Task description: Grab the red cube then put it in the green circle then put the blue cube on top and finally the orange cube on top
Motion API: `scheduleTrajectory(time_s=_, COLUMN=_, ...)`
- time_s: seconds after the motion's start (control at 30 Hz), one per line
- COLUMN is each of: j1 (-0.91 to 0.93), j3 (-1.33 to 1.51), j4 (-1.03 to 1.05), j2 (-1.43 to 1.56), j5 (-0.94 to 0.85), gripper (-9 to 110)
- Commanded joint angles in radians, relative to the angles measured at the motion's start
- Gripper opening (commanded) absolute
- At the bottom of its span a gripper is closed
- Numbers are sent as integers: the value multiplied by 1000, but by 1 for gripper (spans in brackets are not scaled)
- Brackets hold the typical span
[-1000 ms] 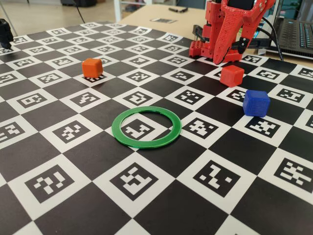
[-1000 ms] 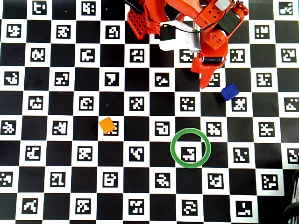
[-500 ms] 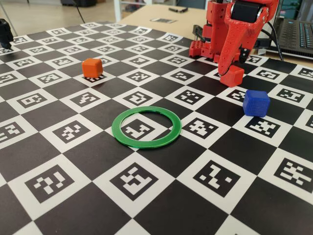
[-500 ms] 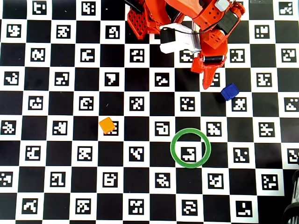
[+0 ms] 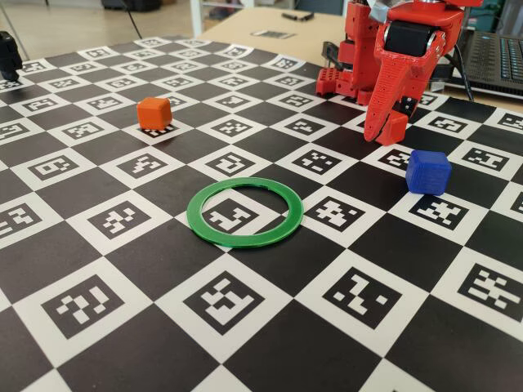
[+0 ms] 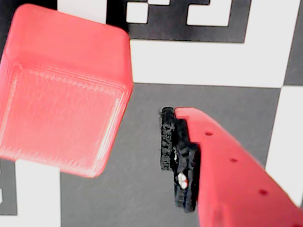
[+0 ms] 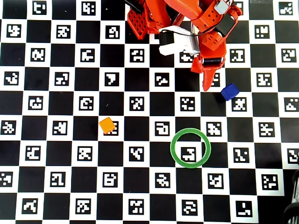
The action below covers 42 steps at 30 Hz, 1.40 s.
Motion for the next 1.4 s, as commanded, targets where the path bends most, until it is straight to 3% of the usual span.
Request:
scheduleTrajectory(time_s=0.0, j1=-3, j3=-9, j4=-15, j2=8, j5=14, gripper=55)
scheduleTrajectory(time_s=1.37, j1=46, j3=60, j4=-140, j2=-49, j5=201, gripper=61)
